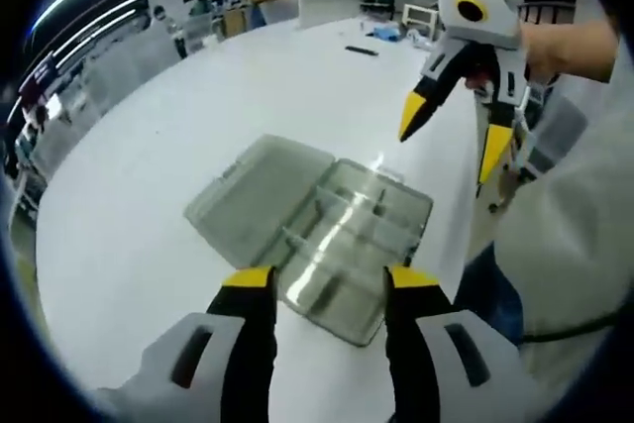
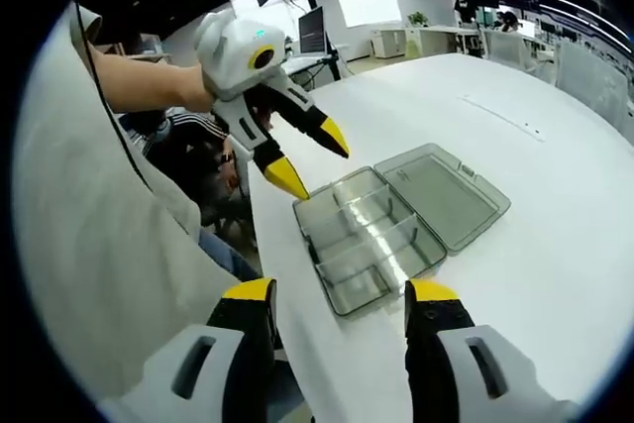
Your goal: Insert the divider into the dual guide fixture by aligning both edges with the guide slots and pushing it downward to the bottom, including one-sided entry, uneven engagement, binding, and posture correction.
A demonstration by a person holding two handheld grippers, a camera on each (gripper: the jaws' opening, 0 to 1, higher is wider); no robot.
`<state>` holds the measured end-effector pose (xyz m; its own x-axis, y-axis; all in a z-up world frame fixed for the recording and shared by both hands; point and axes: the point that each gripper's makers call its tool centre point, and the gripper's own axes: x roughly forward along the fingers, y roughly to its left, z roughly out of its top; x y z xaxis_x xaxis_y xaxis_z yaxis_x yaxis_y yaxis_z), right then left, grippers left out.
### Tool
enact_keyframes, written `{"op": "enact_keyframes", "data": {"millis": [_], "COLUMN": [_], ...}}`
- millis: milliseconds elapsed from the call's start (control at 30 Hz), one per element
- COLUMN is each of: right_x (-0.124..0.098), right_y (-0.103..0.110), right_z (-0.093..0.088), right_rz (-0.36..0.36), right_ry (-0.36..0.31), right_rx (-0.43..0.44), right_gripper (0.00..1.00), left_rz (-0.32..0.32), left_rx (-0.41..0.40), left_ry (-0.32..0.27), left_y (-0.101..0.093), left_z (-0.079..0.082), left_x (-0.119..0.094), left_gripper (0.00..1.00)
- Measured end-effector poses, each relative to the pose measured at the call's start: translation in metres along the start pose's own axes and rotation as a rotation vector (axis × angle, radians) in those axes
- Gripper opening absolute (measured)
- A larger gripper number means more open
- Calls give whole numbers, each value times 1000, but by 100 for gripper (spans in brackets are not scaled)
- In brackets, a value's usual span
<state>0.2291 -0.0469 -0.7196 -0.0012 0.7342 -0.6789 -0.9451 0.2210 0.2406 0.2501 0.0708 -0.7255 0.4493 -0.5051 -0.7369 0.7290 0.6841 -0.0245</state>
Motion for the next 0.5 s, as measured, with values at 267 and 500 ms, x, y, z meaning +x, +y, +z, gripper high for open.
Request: {"op": "enact_keyframes", "data": {"millis": [267,500], "right_x": [-3,-5], "right_y": [-11,-21], "right_z": [-14,-24], "right_rz": [-19,-28], "right_ry": [23,48], "right_rx": [8,15], "right_gripper": [49,49], "left_rz": [-8,-8], "left_rx": [-56,-82], "left_ry": [-75,-121], "left_y": [-6,-8], "left_z": [6,12], "left_x": [-2,-3], "left_gripper": [46,53]}}
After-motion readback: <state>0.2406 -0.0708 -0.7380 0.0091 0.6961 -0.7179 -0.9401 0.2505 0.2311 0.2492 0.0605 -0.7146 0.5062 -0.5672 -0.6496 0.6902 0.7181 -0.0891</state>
